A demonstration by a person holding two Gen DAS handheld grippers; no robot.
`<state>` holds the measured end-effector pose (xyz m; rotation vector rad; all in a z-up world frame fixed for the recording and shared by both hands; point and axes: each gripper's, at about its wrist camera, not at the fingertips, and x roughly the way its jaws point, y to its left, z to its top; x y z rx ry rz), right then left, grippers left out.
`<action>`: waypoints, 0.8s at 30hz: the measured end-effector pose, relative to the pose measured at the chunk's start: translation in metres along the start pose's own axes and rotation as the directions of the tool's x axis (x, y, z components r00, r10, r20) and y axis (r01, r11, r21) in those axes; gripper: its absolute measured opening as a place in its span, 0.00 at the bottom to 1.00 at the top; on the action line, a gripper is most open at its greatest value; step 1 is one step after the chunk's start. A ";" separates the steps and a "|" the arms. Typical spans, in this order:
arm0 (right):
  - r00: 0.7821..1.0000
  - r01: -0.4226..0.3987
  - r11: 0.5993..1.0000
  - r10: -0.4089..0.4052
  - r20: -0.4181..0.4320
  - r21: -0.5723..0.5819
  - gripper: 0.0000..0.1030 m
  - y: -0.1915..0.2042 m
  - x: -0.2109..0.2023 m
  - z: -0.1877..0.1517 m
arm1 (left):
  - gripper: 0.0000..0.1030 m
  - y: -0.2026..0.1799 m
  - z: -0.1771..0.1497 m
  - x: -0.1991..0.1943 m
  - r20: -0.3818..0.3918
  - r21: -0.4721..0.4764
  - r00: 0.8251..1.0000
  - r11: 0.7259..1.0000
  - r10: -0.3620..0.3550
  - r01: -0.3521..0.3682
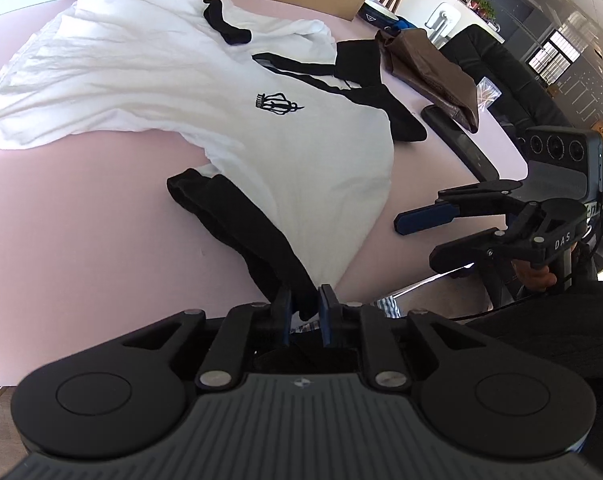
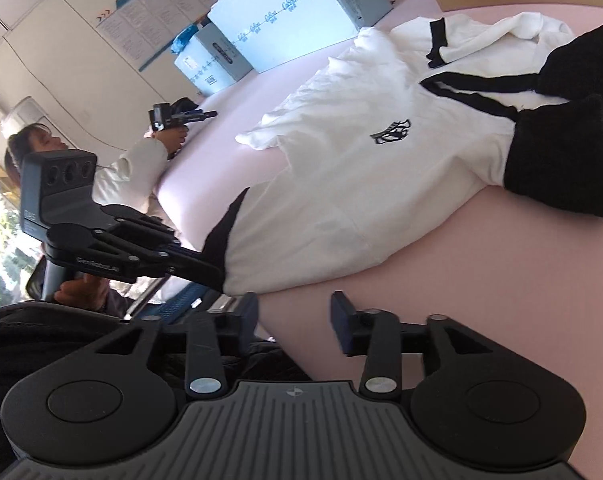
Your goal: Fold clothes
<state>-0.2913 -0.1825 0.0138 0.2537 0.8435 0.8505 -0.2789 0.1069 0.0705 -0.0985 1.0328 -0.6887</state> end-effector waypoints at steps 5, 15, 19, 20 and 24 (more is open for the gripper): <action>0.974 0.227 0.792 -0.188 0.128 -0.567 0.61 0.073 0.000 -0.019 | 0.79 0.018 0.002 -0.031 0.172 -0.086 0.974 0.987 0.146 -0.133; 0.989 0.047 0.545 -0.141 -0.036 -0.837 0.47 0.108 0.067 -0.022 | 0.79 0.049 -0.012 -0.038 0.205 -0.226 0.966 0.968 0.159 -0.111; 0.991 0.041 0.508 -0.130 -0.030 -0.861 0.38 0.112 0.081 -0.026 | 0.79 0.056 -0.017 -0.044 0.207 -0.260 0.958 0.955 0.197 -0.140; 0.990 0.052 0.499 -0.139 -0.021 -0.865 0.33 0.112 0.083 -0.028 | 0.79 0.058 -0.017 -0.044 0.209 -0.264 0.959 0.955 0.193 -0.135; 0.988 0.108 0.564 -0.155 0.024 -0.818 0.08 0.105 0.090 -0.025 | 0.79 0.058 -0.016 -0.043 0.227 -0.258 0.959 0.960 0.171 -0.110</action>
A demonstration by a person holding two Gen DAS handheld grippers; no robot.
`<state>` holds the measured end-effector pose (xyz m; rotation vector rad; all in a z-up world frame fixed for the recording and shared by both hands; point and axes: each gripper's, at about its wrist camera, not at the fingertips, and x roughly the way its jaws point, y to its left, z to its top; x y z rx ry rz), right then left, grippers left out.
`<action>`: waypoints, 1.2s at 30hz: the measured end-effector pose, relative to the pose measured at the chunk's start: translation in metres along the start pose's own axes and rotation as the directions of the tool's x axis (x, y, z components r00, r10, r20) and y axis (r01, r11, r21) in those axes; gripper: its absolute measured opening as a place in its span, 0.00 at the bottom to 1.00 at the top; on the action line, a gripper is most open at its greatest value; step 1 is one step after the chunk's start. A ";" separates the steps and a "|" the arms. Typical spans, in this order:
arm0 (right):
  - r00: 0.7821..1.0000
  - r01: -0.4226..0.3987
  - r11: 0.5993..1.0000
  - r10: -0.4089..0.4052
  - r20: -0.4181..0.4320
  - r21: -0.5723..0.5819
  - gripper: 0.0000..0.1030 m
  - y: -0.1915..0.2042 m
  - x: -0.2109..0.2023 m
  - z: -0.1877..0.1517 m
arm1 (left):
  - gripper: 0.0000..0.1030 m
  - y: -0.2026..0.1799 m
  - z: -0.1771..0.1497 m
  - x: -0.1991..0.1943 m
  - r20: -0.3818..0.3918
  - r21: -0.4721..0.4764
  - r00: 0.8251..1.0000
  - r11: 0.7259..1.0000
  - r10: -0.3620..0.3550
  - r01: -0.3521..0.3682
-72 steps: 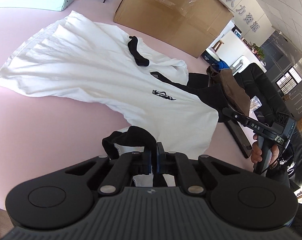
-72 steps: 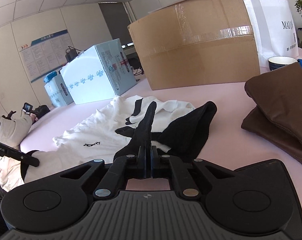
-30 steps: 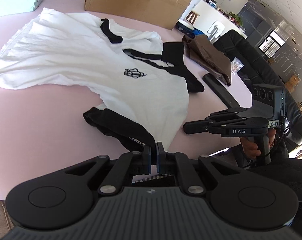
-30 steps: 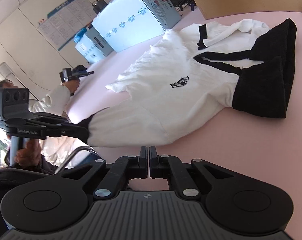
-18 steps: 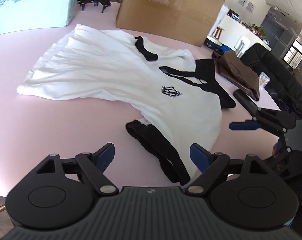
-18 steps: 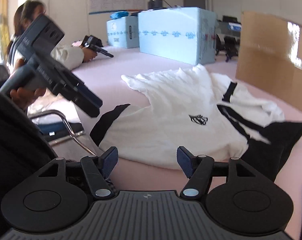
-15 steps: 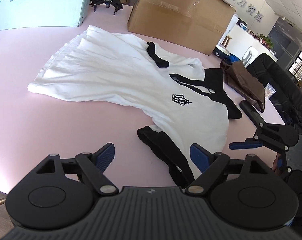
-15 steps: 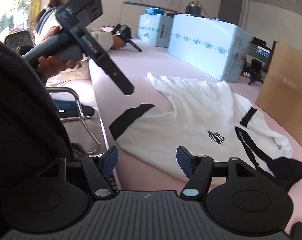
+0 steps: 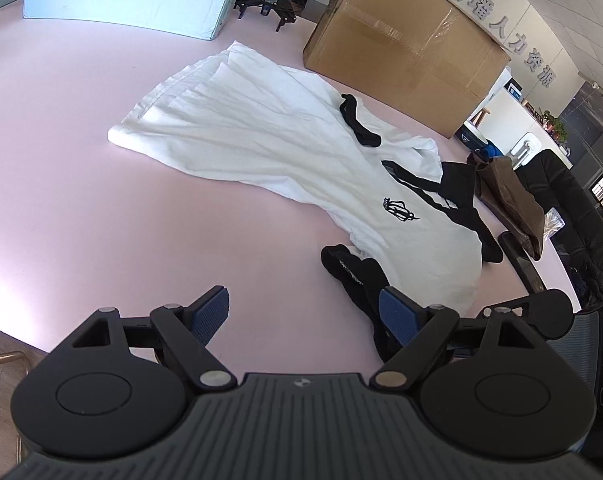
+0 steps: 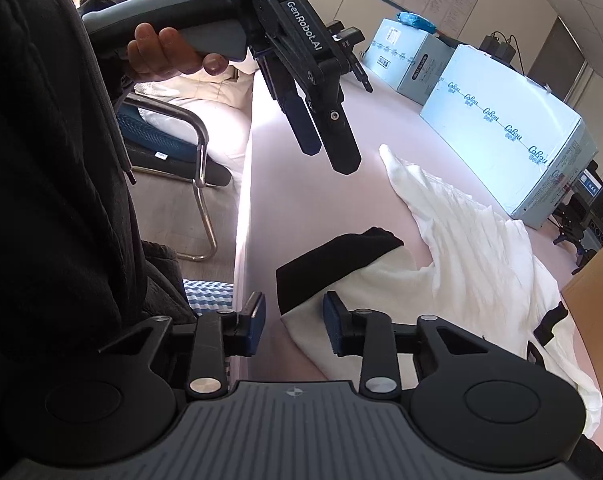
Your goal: Fold clothes
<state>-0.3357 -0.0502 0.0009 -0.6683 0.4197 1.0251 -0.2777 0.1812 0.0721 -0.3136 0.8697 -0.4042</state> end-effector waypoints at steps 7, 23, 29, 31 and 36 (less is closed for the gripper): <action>0.988 0.005 0.972 -0.041 0.151 0.235 0.07 -0.028 -0.024 0.002 | 0.79 0.003 0.006 0.007 0.001 -0.014 1.000 1.000 0.014 -0.014; 0.960 0.107 0.597 -0.270 0.073 0.795 0.07 -0.180 -0.030 -0.057 | 0.79 0.016 0.031 0.041 -0.021 -0.025 0.998 0.998 0.059 -0.059; 0.967 0.150 0.534 -0.253 -0.012 0.832 0.08 -0.197 -0.010 -0.086 | 0.79 -0.005 0.044 0.059 -0.033 0.055 0.997 0.996 0.065 -0.063; 0.974 0.154 0.535 -0.223 -0.036 0.831 0.11 -0.199 0.001 -0.092 | 0.79 -0.015 0.051 0.064 -0.023 0.074 0.999 0.997 0.039 -0.037; 0.942 0.191 0.572 -0.334 0.014 0.797 0.43 -0.190 -0.017 -0.091 | 0.80 -0.054 0.068 0.082 0.002 0.163 0.999 0.985 -0.053 0.052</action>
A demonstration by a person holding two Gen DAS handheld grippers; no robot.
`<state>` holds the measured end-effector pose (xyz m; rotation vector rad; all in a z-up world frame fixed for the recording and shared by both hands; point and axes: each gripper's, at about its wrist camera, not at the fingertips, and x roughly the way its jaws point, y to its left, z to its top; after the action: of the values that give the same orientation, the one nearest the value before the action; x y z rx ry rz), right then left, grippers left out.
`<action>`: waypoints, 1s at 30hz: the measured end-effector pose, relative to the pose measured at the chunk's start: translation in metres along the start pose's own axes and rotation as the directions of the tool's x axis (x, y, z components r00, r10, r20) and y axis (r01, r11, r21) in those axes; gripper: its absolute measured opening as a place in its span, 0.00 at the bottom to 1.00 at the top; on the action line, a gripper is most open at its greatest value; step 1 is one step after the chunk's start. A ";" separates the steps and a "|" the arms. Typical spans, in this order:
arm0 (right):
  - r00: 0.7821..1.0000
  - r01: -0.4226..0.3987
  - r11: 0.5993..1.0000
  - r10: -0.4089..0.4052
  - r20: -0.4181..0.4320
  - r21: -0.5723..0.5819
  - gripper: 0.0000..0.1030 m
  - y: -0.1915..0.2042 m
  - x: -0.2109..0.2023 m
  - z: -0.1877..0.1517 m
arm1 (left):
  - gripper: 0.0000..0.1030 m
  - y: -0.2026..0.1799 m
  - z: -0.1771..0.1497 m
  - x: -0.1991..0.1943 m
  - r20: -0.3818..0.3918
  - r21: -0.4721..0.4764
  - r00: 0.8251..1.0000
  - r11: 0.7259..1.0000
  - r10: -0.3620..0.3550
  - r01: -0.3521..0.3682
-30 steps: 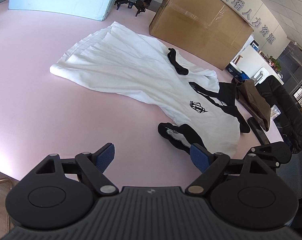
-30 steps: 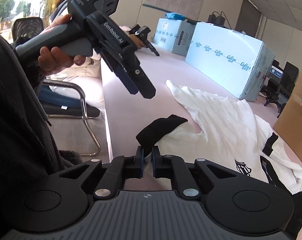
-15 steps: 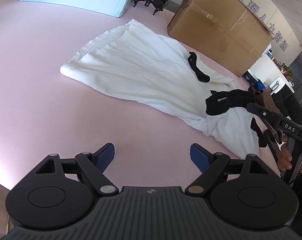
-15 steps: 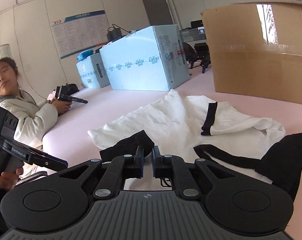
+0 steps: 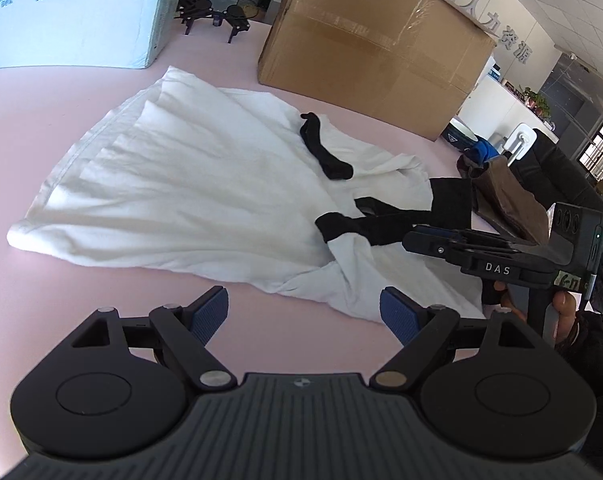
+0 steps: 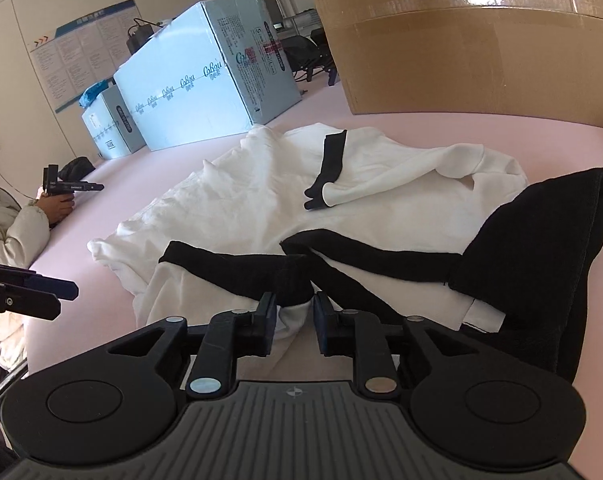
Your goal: Fold clothes
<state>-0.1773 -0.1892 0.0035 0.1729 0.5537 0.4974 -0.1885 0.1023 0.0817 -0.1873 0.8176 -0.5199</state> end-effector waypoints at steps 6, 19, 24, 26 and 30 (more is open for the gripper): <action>0.950 0.149 0.988 -0.133 0.281 -0.036 0.44 0.001 -0.037 -0.003 | 0.81 -0.059 0.015 0.040 -0.026 0.202 0.998 0.977 -0.060 0.064; 0.999 0.000 0.991 -0.005 -0.034 -0.134 0.08 0.014 -0.010 -0.020 | 0.82 -0.043 0.015 0.104 -0.140 0.066 0.981 0.987 -0.137 0.147; 0.993 0.045 0.986 -0.062 -0.105 -0.162 0.08 0.024 0.009 -0.021 | 0.85 -0.005 0.015 0.109 -0.078 -0.121 0.949 0.947 -0.307 0.297; 0.992 0.056 0.982 -0.075 -0.102 -0.181 0.08 0.027 0.008 -0.022 | 0.85 0.003 0.016 0.110 -0.067 -0.160 0.936 0.930 -0.346 0.332; 0.993 0.055 0.984 -0.072 -0.097 -0.170 0.10 0.024 0.006 -0.021 | 0.84 0.012 0.017 0.110 -0.049 -0.204 0.920 0.905 -0.390 0.373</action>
<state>-0.1940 -0.1646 -0.0105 -0.0302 0.6129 0.4903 -0.1096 0.0559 0.0180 -0.5126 0.9235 -0.8239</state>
